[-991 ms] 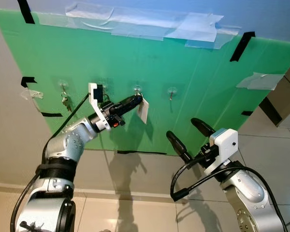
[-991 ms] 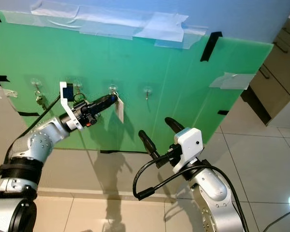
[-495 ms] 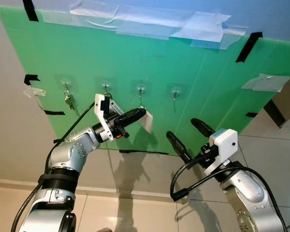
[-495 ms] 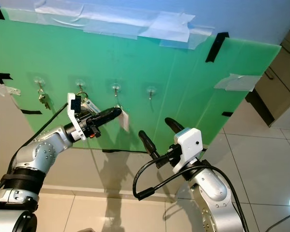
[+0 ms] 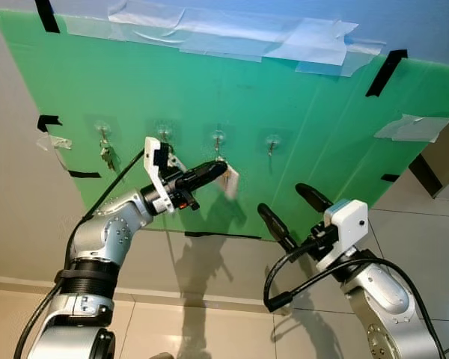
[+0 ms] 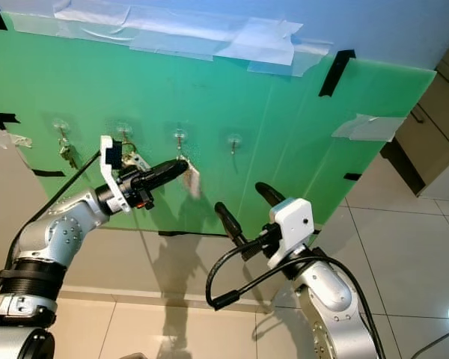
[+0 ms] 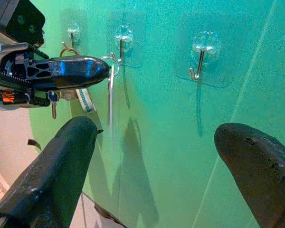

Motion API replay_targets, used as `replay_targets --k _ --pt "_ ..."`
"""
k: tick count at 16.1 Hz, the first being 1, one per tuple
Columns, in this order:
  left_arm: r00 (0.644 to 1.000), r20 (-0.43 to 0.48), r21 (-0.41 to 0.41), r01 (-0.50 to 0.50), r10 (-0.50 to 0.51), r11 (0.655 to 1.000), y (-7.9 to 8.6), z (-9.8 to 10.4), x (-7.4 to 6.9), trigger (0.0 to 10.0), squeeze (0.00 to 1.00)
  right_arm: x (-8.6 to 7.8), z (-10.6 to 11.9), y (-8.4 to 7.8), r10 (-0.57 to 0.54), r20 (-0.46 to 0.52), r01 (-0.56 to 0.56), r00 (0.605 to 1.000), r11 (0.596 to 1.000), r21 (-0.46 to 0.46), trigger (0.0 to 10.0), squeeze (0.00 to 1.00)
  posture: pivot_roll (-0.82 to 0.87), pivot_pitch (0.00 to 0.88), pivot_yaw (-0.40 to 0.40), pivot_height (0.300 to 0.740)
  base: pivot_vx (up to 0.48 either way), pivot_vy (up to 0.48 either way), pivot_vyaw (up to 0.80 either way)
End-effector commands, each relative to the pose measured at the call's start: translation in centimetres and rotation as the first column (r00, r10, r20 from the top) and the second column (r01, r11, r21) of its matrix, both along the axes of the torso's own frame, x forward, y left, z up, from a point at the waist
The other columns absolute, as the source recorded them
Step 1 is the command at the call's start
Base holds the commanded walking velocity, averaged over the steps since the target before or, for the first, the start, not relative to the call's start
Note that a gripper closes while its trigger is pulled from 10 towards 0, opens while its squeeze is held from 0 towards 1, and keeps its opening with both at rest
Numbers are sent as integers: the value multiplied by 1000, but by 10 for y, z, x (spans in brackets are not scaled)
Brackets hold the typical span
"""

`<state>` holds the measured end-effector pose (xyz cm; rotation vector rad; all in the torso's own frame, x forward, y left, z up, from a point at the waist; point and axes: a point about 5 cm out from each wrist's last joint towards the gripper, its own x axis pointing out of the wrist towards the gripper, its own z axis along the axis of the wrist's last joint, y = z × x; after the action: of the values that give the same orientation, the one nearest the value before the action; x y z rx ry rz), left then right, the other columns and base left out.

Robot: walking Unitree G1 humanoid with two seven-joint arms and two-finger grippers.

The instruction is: Hang keys on a hook

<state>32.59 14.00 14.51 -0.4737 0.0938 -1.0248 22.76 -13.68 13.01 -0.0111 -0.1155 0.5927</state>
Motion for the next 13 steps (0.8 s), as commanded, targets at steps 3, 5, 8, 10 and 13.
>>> replay_targets --k 3,5,8,10,13 --pt "998 64 -7 20 -20 1000 -5 17 1 10000 0 -1 -4 -4 -7 -19 6 1000 1000 -17 10000 0 -72 0 -47 740 0 0 0" --pt "996 77 -2 35 -34 999 -8 19 1 10000 0 -1 -4 -4 -6 -19 5 1000 1000 -17 10000 0 -72 0 -48 740 0 0 0" --pt "995 88 12 44 -45 999 -10 21 1 10000 0 -1 -4 -4 -6 -19 5 1000 1000 -17 10000 0 -72 0 -46 740 0 0 0" --pt "999 33 -7 -20 21 1000 -3 15 8 10000 0 -1 -5 -3 -5 -23 5 1000 1000 -17 10000 0 -73 0 -45 740 0 0 0" --pt "996 -36 -65 -80 78 995 3 11 12 10000 0 -2 -6 -3 -5 -27 5 1000 1000 -17 10000 0 -74 0 -47 740 0 0 0"
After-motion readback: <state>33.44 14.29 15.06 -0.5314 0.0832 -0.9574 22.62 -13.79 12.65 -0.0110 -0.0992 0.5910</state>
